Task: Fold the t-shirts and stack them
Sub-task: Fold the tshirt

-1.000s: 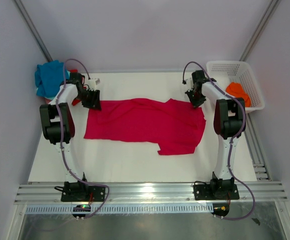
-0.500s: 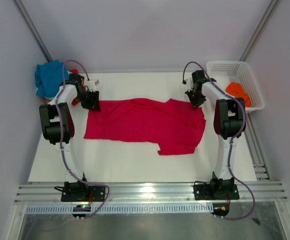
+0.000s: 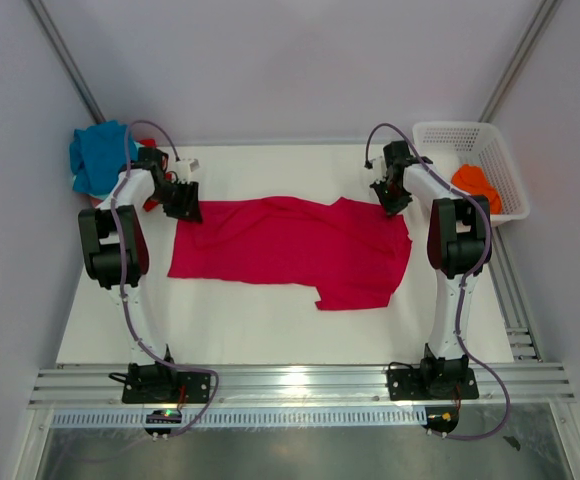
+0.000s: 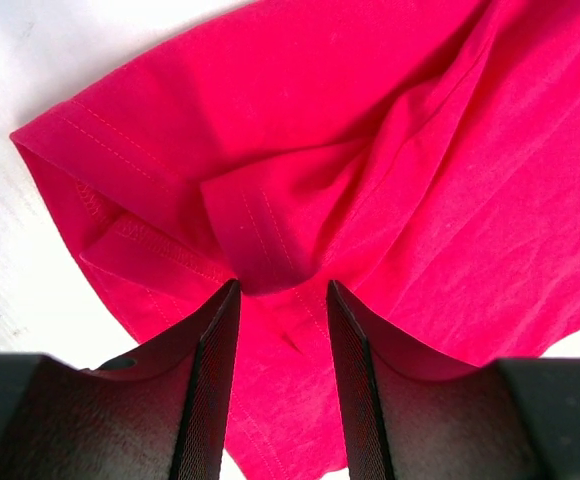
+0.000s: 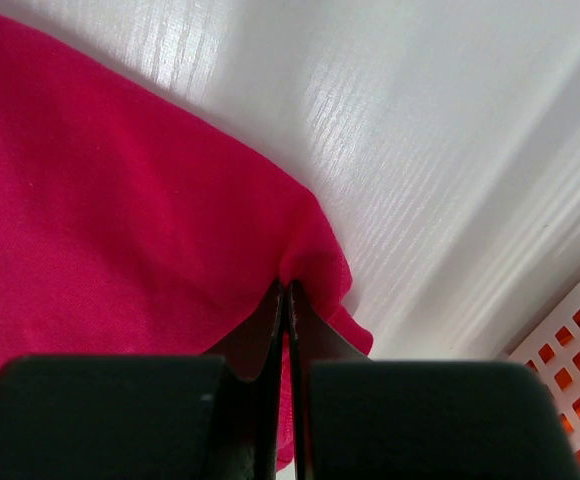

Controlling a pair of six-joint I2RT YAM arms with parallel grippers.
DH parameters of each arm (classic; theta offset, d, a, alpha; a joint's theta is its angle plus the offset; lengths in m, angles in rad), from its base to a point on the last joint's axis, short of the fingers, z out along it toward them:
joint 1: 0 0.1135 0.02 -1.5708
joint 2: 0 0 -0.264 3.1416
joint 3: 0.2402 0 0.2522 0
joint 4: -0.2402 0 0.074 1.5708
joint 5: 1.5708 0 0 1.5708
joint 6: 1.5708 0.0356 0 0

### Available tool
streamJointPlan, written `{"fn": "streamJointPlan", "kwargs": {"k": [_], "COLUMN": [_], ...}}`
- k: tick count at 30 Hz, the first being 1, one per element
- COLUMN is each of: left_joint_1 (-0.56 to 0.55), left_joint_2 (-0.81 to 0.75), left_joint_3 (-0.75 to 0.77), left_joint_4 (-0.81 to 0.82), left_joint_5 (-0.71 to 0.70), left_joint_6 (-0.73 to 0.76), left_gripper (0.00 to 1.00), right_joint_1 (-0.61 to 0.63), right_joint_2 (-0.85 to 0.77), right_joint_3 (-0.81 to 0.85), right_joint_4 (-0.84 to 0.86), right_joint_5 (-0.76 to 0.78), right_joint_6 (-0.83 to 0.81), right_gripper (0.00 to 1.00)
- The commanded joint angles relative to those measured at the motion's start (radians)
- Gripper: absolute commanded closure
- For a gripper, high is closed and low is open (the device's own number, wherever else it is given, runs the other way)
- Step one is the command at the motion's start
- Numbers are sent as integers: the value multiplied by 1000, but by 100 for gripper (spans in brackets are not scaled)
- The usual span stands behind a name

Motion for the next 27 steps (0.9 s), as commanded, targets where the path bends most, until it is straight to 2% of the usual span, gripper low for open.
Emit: {"fn": "streamJointPlan", "kwargs": {"k": [1,10,12,13,16,17,27], "left_joint_1": [5,5,5,5,5,5,5], "left_joint_2": [3,9,9,9,9,9,12], "left_joint_3": [10,19,18,18,19,19,67], "left_joint_4": [1,-4,-5,-5,-5,-2,18], "left_joint_5": [44,64,67,71,74,78,65], "left_joint_6": [-7,-13,-12,-12,-10,-10,-24], "left_gripper": [59,60,69,77,92,100,100], "right_joint_1": [-1,1,1,-1,1,1,-1], "right_joint_2": [-44,-45,-45,-45,-45,-45,-110], "right_joint_3": [-6,-8,-8,-8,-8,-8,-17], "right_joint_4": [6,6,7,7,6,6,58], "right_joint_5": [-10,-8,-8,-8,-8,-8,-45], "right_joint_6": [-6,-7,-7,-7,-9,-9,-12], "right_gripper": [97,97,97,97,97,97,97]}}
